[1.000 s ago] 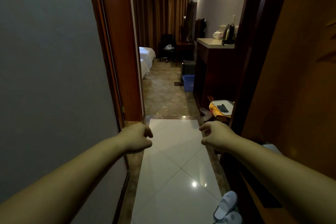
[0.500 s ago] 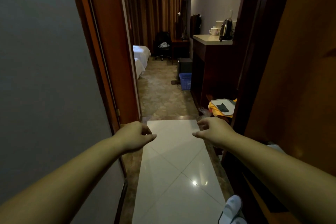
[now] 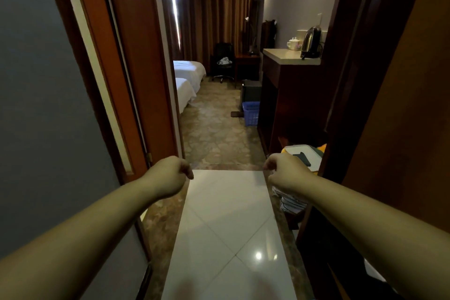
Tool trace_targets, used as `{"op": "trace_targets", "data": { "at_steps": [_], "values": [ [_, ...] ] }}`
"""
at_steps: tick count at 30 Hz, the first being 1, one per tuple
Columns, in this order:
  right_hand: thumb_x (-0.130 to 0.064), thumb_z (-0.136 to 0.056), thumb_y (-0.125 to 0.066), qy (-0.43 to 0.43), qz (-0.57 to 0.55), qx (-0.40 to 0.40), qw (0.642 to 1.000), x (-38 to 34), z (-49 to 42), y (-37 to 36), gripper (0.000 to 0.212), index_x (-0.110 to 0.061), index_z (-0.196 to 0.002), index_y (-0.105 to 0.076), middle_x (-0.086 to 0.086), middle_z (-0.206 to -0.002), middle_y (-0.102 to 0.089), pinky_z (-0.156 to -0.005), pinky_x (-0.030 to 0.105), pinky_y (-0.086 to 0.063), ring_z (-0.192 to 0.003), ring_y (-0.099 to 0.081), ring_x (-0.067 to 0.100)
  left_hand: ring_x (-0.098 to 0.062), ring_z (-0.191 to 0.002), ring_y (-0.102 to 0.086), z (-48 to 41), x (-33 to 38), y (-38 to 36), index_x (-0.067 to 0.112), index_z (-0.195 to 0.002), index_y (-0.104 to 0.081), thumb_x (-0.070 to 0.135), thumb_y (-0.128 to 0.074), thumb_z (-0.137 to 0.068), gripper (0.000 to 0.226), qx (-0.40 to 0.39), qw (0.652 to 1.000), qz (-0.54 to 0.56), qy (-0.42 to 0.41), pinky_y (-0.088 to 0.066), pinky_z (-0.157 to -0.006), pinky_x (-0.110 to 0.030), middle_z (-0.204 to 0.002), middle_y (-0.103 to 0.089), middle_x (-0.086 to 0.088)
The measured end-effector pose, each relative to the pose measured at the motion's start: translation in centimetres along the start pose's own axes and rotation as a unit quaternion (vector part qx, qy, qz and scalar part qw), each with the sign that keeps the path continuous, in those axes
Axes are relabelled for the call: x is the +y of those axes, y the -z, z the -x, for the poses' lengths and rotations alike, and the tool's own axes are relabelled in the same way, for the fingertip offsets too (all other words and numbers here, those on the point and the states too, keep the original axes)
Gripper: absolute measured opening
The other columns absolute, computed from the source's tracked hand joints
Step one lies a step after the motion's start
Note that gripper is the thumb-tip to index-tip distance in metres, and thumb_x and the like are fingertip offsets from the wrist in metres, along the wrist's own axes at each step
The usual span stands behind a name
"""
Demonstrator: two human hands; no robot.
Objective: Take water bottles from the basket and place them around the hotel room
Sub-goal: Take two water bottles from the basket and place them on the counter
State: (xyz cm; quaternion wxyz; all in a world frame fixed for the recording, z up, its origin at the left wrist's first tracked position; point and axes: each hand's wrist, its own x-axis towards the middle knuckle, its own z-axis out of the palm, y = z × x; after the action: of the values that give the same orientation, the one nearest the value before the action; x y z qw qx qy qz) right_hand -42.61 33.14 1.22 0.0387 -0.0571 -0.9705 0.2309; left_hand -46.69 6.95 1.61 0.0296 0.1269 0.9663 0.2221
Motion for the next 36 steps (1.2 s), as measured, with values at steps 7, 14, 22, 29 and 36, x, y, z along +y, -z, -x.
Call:
{"op": "trace_targets", "data": {
  "at_steps": [7,14,22,29,36],
  "values": [
    [-0.012,-0.073,-0.062,-0.004,0.009,-0.027,1.000,2.9,-5.9,0.4,0.040,-0.021,-0.112,-0.064,0.005,-0.119,-0.064,-0.086,0.034,-0.052,-0.106,-0.059,0.023,-0.022,-0.114,-0.053,-5.3,0.7,-0.9,0.024,-0.080,-0.064,0.002,-0.048,-0.086,0.029,0.000,1.000,0.006,0.004,-0.043,-0.093,-0.033,-0.113,-0.061,-0.004],
    [-0.022,-0.074,-0.068,0.006,0.002,-0.039,0.999,2.1,-12.1,-1.1,0.042,-0.022,-0.115,-0.061,0.001,-0.115,-0.063,-0.078,0.033,-0.055,-0.094,-0.059,0.017,-0.016,-0.106,-0.056,-11.0,-1.3,-1.0,0.020,-0.094,-0.068,0.010,-0.053,-0.087,0.019,-0.016,1.000,0.002,-0.003,-0.044,-0.088,-0.027,-0.111,-0.062,-0.001],
    [-0.017,-0.077,-0.065,-0.029,-0.003,-0.030,0.999,0.1,-21.9,-2.9,0.043,-0.017,-0.120,-0.061,0.005,-0.120,-0.064,-0.085,0.034,-0.053,-0.103,-0.061,0.022,-0.013,-0.097,-0.058,-21.6,-5.1,1.5,0.023,-0.094,-0.067,0.011,-0.055,-0.084,0.020,-0.032,0.999,0.001,-0.024,-0.049,-0.081,-0.024,-0.104,-0.063,0.002],
    [-0.016,-0.079,-0.067,-0.044,-0.019,-0.023,0.999,-1.7,-29.9,-4.3,0.045,-0.017,-0.123,-0.059,0.004,-0.125,-0.062,-0.088,0.029,-0.049,-0.110,-0.058,0.021,-0.012,-0.096,-0.059,-30.5,-7.8,3.3,0.022,-0.098,-0.067,0.014,-0.057,-0.083,0.020,-0.040,0.998,-0.009,-0.039,-0.052,-0.085,-0.027,-0.103,-0.064,0.004],
    [-0.016,-0.077,-0.064,-0.039,-0.023,-0.004,0.999,-2.8,-35.9,-5.3,0.043,-0.024,-0.119,-0.061,0.001,-0.115,-0.064,-0.069,0.023,-0.043,-0.090,-0.056,0.013,-0.014,-0.100,-0.057,-36.7,-10.0,4.3,0.027,-0.096,-0.064,0.011,-0.061,-0.077,0.024,-0.052,0.996,-0.040,-0.064,-0.052,-0.080,-0.027,-0.112,-0.060,0.001]
  ]
}}
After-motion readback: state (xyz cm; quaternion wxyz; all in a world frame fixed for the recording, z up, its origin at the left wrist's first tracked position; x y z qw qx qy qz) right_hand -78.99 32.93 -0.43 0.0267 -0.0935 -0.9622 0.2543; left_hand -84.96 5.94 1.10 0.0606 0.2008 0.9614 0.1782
